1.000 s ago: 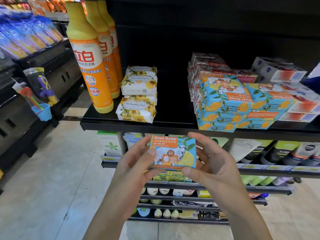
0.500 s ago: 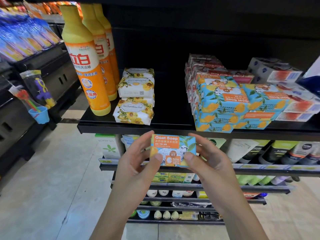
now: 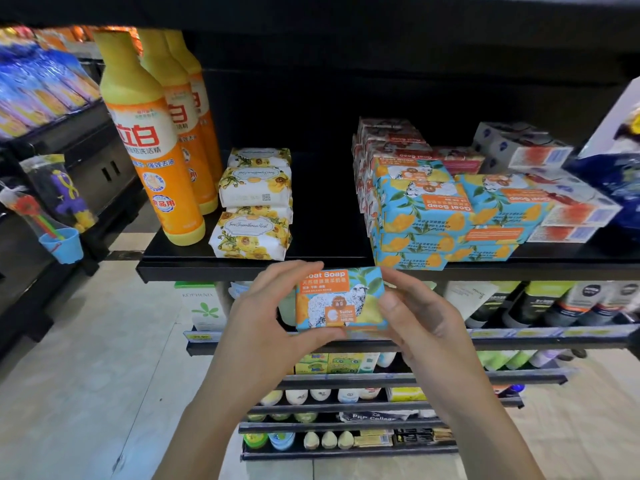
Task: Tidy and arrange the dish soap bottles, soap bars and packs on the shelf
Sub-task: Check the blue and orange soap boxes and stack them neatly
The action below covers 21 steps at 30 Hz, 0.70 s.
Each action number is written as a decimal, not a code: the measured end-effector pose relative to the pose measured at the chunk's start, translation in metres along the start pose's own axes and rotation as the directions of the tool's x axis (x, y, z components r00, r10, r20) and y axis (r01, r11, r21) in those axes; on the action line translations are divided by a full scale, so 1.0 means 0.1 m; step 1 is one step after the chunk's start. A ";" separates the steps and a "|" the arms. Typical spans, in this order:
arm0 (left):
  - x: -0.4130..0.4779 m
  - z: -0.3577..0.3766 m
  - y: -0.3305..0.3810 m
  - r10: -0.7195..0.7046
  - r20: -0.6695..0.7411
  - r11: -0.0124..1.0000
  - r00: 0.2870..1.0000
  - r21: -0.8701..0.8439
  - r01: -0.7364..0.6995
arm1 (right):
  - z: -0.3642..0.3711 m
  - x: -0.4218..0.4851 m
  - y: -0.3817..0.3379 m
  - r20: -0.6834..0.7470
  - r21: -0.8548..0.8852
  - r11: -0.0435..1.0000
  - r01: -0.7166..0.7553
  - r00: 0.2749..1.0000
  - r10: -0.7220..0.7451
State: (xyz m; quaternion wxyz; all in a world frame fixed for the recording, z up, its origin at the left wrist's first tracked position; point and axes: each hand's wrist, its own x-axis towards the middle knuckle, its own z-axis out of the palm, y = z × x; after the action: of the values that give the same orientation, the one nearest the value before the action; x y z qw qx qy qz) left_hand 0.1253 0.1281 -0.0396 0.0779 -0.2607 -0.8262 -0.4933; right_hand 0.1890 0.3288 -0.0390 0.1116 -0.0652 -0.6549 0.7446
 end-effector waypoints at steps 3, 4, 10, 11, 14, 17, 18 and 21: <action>0.08 -0.02 0.01 -0.009 -0.001 1.000 1.000 0.000 0.009 | -0.15 0.03 0.02 -0.174 -0.218 0.969 0.116 0.972 -0.156; 0.11 -0.03 0.01 -0.001 -0.005 1.000 1.000 0.011 0.001 | -0.23 0.06 0.05 -0.247 -0.333 0.931 0.152 0.938 -0.242; 0.23 -0.06 0.00 -0.016 -0.005 0.999 1.000 0.033 0.016 | -0.69 0.38 0.33 -0.214 -0.899 0.420 0.123 0.713 -0.668; 0.25 -0.06 -0.01 -0.014 -0.007 0.999 1.000 0.046 0.014 | -0.73 0.42 0.35 -0.199 -0.913 0.392 0.113 0.716 -0.670; 0.31 -0.06 -0.02 -0.016 -0.018 0.996 1.000 0.085 0.018 | -0.81 0.52 0.42 -0.171 -0.931 0.348 0.112 0.707 -0.687; 0.36 -0.09 0.00 -0.016 -0.018 0.992 1.000 0.127 0.018 | -0.83 0.57 0.44 -0.168 -0.928 0.349 0.131 0.690 -0.704; 0.39 -0.10 0.01 -0.010 -0.022 0.988 1.000 0.151 0.014 | -0.83 0.58 0.45 -0.171 -0.926 0.354 0.135 0.686 -0.708; 0.51 -0.13 0.07 0.011 -0.036 0.966 0.999 0.258 -0.001 | -0.83 0.59 0.45 -0.180 -0.914 0.376 0.153 0.677 -0.714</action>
State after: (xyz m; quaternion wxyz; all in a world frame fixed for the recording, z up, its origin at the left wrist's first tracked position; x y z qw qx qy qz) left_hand 0.0838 0.1377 -0.0087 0.1280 -0.2417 -0.8811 -0.3860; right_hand 0.1480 0.4183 -0.0921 0.4525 -0.1378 -0.8553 0.2116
